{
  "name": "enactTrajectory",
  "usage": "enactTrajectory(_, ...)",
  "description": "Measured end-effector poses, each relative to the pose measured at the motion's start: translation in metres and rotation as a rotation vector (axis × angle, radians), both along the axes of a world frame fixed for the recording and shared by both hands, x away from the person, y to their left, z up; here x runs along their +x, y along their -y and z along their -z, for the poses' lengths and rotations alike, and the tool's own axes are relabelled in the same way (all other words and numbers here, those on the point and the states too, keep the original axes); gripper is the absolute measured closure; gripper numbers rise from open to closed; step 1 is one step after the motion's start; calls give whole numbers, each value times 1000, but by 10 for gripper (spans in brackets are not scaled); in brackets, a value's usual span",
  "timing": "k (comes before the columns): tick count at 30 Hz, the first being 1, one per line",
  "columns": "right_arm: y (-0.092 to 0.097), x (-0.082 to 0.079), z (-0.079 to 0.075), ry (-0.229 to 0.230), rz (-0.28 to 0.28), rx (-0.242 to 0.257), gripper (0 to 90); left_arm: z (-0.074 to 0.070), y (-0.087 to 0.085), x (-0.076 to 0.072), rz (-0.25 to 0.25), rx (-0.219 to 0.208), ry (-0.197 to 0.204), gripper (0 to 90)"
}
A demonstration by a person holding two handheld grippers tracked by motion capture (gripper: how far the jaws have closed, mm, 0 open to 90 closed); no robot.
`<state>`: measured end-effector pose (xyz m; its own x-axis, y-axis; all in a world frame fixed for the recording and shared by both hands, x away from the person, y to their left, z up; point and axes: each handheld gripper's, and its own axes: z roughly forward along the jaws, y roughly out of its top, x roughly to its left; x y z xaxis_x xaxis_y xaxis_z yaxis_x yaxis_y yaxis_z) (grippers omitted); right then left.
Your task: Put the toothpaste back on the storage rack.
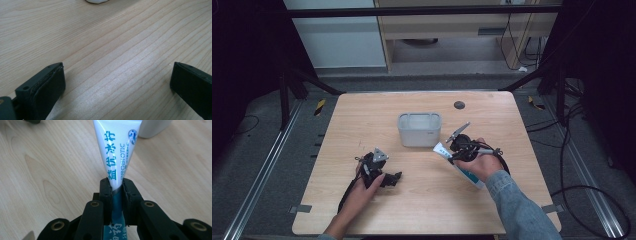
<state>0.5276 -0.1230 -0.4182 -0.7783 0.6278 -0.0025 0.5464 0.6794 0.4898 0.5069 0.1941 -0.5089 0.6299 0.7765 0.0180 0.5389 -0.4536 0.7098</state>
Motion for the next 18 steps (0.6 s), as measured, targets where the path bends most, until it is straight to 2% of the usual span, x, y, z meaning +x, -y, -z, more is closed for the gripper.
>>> enactTrajectory(4, 9, 1, -11, 37, 49, 16, 799, 0, 0, 0, 0, -1, 0, 0)
enactTrajectory(6, 15, 1, -19, 46, 67, 30, 800, 0, 0, 0, -1, -1, 0, 0)
enactTrajectory(13, 30, 1, -50, 121, 119, 86, 799, 0, 0, 0, -1, -1, 0, 0)
enactTrajectory(18, 33, 2, -61, 161, 152, 113, 799, 0, 0, 0, -1, -1, -1, 0)
